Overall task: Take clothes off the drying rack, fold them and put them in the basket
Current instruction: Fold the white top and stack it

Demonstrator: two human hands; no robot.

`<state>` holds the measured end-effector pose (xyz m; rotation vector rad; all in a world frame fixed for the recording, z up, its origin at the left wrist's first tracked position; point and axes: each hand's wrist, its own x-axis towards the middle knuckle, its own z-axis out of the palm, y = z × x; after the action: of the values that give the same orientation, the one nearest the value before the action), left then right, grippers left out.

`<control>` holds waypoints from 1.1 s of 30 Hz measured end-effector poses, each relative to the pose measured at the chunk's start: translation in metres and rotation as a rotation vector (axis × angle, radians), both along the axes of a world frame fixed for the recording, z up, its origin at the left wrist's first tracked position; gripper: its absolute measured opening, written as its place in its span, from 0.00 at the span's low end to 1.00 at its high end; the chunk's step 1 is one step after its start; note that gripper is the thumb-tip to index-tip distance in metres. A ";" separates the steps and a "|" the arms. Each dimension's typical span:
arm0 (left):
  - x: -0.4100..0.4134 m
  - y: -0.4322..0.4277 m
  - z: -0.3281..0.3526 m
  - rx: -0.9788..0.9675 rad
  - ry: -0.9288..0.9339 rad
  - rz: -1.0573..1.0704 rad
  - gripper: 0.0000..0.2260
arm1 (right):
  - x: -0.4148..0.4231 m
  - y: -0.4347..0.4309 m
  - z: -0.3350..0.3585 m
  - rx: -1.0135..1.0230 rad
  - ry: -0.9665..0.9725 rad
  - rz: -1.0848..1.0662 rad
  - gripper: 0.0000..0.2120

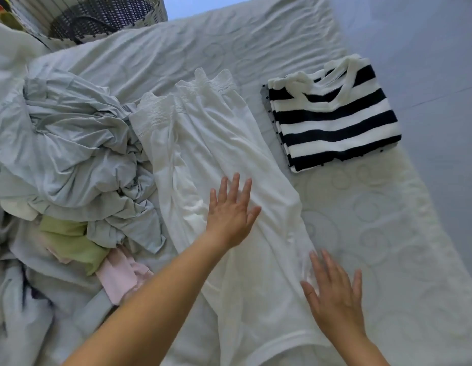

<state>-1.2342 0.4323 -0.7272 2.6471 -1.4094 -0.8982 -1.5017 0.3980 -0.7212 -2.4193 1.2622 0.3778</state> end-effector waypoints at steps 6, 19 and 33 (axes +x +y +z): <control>0.064 -0.089 0.002 0.072 -0.138 -0.251 0.28 | -0.006 0.012 -0.017 -0.163 -0.160 -0.176 0.28; 0.222 -0.195 0.017 0.195 -0.398 -0.611 0.40 | 0.036 0.002 -0.046 -0.454 -0.365 -0.370 0.24; 0.275 -0.179 0.033 -0.388 -0.463 -0.997 0.09 | 0.057 -0.010 -0.050 -0.586 -0.657 -0.205 0.11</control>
<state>-0.9593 0.2534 -0.6946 1.8331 -2.7304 0.0836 -1.4449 0.3878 -0.7710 -2.4691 1.3926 -0.8921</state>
